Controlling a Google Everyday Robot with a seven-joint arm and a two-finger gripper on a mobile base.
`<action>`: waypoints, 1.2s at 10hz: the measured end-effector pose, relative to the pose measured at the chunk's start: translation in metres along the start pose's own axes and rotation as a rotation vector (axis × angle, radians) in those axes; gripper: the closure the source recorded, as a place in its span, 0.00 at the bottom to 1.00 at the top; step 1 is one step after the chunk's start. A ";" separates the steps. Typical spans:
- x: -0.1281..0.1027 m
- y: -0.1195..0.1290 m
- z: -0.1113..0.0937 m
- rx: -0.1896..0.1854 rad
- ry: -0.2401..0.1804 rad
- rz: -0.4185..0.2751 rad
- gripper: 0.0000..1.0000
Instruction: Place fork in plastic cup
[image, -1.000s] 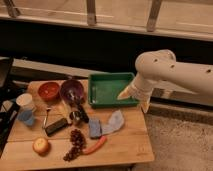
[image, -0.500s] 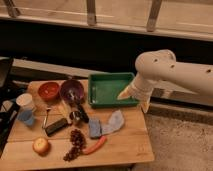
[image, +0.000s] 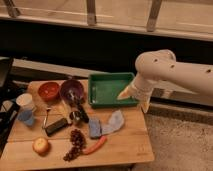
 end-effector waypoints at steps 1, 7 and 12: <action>0.000 0.000 0.000 0.000 0.000 0.000 0.20; 0.004 0.005 -0.007 -0.019 -0.025 -0.049 0.20; 0.032 0.104 -0.014 -0.054 -0.037 -0.249 0.20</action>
